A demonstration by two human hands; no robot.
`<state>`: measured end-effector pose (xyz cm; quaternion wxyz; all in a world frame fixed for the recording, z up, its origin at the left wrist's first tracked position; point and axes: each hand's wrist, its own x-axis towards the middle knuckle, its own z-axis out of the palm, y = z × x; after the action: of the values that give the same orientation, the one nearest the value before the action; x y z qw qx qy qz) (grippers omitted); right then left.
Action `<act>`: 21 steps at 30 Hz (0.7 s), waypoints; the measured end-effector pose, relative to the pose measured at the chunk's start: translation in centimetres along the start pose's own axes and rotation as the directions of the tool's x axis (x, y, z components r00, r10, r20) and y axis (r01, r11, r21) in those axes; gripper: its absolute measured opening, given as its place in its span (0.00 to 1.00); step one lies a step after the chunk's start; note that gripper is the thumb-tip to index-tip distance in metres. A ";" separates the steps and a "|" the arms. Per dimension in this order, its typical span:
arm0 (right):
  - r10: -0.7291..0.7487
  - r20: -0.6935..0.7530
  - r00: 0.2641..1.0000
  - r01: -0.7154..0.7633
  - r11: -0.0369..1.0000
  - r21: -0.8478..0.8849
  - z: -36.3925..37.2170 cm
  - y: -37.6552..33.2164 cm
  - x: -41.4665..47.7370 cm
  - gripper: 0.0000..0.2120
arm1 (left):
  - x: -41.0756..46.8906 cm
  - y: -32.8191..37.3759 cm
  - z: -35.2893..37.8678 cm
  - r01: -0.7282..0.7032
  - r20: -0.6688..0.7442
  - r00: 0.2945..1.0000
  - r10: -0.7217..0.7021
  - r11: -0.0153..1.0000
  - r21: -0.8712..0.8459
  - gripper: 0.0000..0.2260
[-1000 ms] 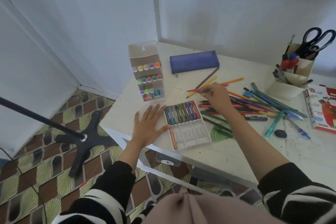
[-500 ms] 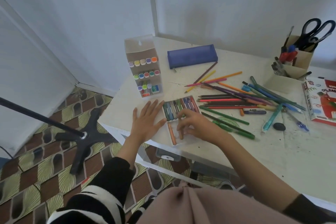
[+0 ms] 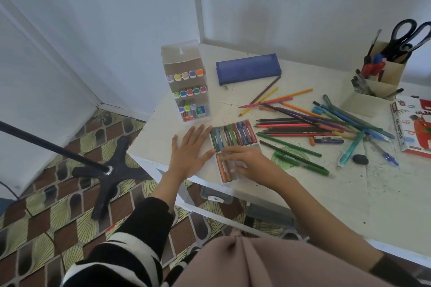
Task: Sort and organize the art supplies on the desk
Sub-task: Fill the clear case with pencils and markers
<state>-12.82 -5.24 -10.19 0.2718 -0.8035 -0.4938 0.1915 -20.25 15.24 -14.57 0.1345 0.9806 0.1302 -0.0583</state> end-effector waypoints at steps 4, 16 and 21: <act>0.034 -0.099 0.995 -0.035 0.999 -0.010 0.9 0.2 -0.1 0.20 | 0.1 -0.1 0.1 -0.002 -0.007 1.000 0.002 1.000 0.004 0.32; 0.097 -0.145 0.985 -0.105 0.994 -0.045 1.4 0.9 0.2 0.20 | -0.1 0.1 -0.1 -0.004 -0.012 1.000 0.004 1.000 -0.009 0.30; 0.063 -0.178 0.982 -0.069 0.997 -0.027 0.5 1.5 0.1 0.18 | -0.1 0.0 -0.1 -0.012 -0.012 1.000 0.012 1.000 -0.019 0.30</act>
<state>-12.02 -5.56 -11.54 0.2948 -0.8378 -0.4437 0.1200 -20.35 15.28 -14.43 0.1435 0.9803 0.1257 -0.0506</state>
